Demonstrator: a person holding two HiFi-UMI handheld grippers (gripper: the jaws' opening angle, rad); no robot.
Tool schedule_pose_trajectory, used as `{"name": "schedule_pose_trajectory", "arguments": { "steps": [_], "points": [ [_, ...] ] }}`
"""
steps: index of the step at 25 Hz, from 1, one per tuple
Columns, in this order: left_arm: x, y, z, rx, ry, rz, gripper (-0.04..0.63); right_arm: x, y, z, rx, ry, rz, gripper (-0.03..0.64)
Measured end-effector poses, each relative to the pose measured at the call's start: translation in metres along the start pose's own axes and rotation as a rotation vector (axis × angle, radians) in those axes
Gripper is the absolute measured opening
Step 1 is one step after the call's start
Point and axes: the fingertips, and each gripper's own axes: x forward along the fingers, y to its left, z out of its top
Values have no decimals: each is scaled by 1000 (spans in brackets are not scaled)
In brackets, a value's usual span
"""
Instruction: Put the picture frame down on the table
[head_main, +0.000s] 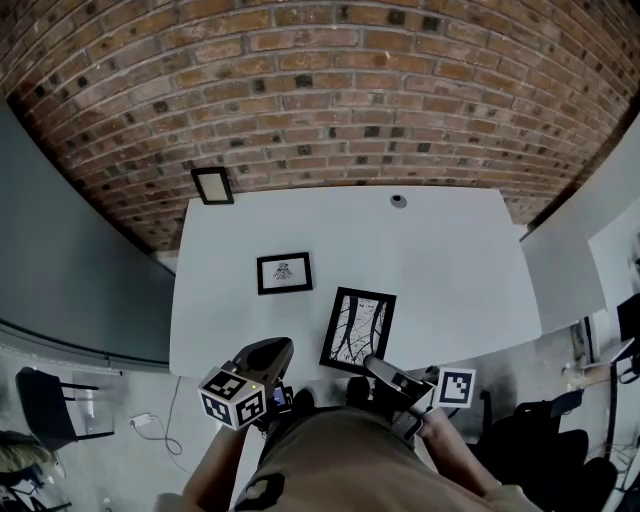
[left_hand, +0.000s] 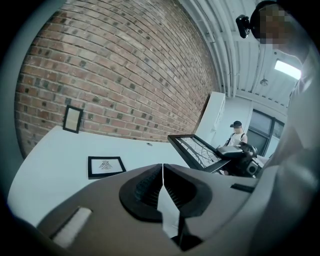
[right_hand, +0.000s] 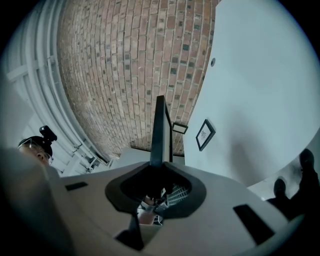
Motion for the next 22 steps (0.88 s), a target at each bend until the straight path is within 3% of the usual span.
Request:
{"name": "schedule_pose_trajectory", "arguments": {
  "steps": [14,22],
  "points": [
    [-7,11,0,-41,-33,65,9,0,-5,34,-47,25,-46,57],
    [-41,38,-1,-70,-80,104,9,26,3,15,-81,58,-39,57]
  ]
}}
